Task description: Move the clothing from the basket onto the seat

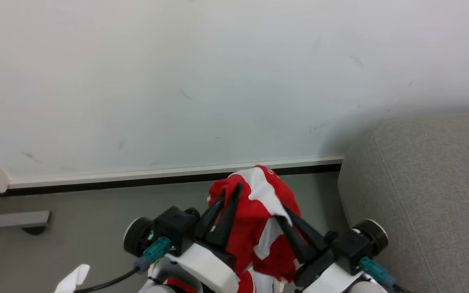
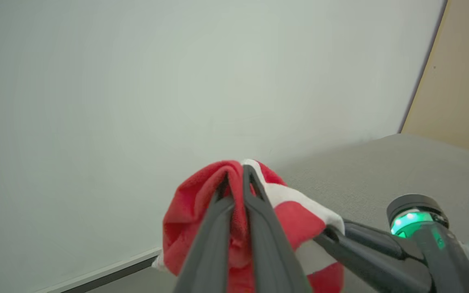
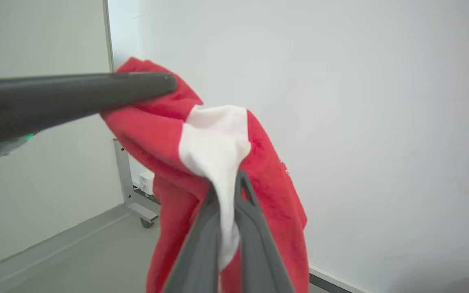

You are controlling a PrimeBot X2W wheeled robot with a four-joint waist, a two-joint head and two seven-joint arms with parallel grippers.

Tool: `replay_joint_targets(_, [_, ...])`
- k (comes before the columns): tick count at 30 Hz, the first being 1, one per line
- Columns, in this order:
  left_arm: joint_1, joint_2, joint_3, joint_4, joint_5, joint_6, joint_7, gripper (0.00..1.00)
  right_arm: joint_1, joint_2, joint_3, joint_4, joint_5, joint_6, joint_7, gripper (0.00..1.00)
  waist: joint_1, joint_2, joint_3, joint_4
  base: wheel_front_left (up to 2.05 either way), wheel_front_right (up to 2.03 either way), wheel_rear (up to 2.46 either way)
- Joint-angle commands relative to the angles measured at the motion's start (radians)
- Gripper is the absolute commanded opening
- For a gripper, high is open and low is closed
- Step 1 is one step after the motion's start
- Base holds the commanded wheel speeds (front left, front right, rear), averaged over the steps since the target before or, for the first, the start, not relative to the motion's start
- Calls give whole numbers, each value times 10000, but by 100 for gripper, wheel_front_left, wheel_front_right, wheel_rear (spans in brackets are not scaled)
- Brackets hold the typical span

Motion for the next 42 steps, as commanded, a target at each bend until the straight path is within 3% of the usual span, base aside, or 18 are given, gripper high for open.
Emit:
replay_joint_targets(1, [148, 144, 56, 162, 129, 45, -115, 100, 146, -29, -267, -214, 329, -25, 1, 0, -1, -1, 44, -105, 0, 0, 0])
replay_joint_targets(13, [433, 432, -104, 690, 205, -97, -787, 100, 476, -18, -2687, -1046, -41, -23, 1, 0, -1, -1, 397, -1308, 0, 0, 0])
replay_joint_targets(26, [121, 410, -599, 760, 306, -377, -910, 100, 908, -17, -3843, -1881, -1, -23, 1, 0, -1, -1, 1120, -3073, 0, 0, 0])
replay_joint_targets(34, [-453, 530, -730, 589, 467, -625, -961, 100, 424, -18, -4879, -2358, 100, -23, 1, 0, -1, -1, 2282, -3028, 0, 0, 0])
replay_joint_targets(42, [-1479, 827, -723, 296, 708, -1016, -1095, 100, -1863, -20, -6625, -1835, -194, -23, 2, 0, -1, -1, 4255, -2477, 0, 0, 0])
